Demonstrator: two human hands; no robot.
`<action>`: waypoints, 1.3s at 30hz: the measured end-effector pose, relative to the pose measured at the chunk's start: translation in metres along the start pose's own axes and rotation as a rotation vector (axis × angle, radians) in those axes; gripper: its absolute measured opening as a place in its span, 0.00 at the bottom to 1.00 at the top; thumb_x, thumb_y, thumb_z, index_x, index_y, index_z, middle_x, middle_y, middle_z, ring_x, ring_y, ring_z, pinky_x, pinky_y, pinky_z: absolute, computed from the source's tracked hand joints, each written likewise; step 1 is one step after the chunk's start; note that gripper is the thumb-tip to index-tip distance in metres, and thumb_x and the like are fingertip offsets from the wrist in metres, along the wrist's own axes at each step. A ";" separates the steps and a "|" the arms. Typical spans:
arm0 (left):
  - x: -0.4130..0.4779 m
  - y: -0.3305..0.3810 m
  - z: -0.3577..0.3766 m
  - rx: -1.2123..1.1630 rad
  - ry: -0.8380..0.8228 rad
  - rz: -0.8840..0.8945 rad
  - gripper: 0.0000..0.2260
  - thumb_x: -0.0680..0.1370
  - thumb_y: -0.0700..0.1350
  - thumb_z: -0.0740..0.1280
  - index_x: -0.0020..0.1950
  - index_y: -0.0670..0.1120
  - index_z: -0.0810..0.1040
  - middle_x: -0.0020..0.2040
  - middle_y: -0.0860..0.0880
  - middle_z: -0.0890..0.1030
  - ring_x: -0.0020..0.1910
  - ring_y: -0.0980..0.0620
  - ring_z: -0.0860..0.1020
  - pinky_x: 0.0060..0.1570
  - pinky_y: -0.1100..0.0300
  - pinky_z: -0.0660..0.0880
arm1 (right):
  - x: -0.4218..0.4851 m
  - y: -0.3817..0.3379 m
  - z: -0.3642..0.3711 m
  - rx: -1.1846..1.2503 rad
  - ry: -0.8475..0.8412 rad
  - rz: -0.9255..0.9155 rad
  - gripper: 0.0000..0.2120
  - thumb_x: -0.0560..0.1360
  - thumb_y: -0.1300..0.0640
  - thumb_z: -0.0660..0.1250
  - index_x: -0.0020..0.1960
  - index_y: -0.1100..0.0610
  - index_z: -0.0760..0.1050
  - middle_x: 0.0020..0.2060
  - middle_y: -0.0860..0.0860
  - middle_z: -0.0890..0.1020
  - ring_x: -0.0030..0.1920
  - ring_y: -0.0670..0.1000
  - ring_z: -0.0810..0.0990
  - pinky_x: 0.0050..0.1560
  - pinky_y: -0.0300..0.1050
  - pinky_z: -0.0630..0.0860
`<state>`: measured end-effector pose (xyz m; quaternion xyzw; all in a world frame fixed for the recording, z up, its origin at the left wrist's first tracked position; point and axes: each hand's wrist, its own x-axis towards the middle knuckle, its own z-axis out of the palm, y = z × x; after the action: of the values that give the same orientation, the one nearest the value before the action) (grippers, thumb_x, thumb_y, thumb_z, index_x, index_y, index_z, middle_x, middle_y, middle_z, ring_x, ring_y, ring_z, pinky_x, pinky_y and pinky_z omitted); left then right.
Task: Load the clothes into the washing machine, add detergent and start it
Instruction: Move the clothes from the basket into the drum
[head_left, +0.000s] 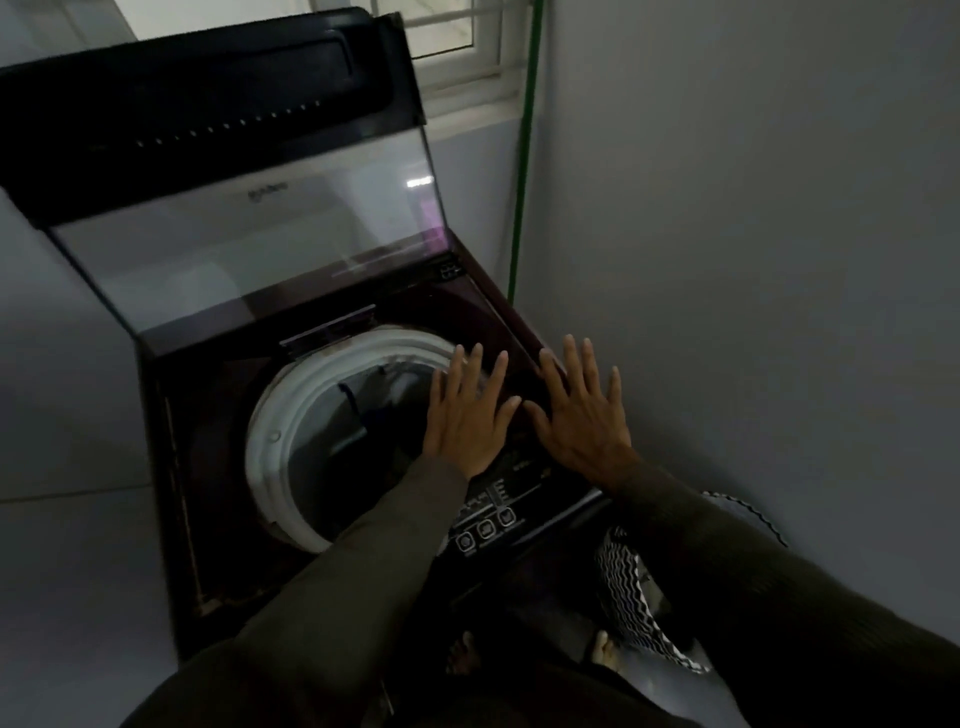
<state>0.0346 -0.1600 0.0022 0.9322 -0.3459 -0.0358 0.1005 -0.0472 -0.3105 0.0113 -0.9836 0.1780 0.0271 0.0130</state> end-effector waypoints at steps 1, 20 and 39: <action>0.002 0.012 0.001 -0.002 0.002 0.017 0.28 0.83 0.61 0.45 0.81 0.54 0.43 0.82 0.46 0.44 0.80 0.45 0.39 0.77 0.43 0.43 | -0.004 0.010 0.000 0.016 0.009 0.020 0.35 0.80 0.36 0.41 0.81 0.52 0.41 0.79 0.57 0.39 0.79 0.58 0.36 0.75 0.68 0.46; 0.037 0.223 0.081 0.093 -0.161 0.343 0.28 0.83 0.60 0.41 0.81 0.51 0.47 0.81 0.45 0.49 0.80 0.44 0.42 0.78 0.43 0.44 | -0.099 0.204 0.055 0.205 -0.102 0.327 0.40 0.74 0.34 0.32 0.81 0.53 0.41 0.79 0.58 0.41 0.79 0.59 0.37 0.75 0.68 0.47; 0.015 0.291 0.284 0.105 -0.539 0.521 0.30 0.81 0.59 0.42 0.79 0.48 0.59 0.78 0.44 0.62 0.78 0.43 0.58 0.75 0.43 0.58 | -0.171 0.278 0.253 0.341 -0.405 0.628 0.36 0.80 0.37 0.52 0.81 0.54 0.49 0.80 0.58 0.48 0.80 0.60 0.45 0.74 0.67 0.55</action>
<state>-0.1782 -0.4315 -0.2137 0.7738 -0.5869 -0.2354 -0.0363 -0.3174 -0.5025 -0.2356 -0.8399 0.4656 0.1930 0.2015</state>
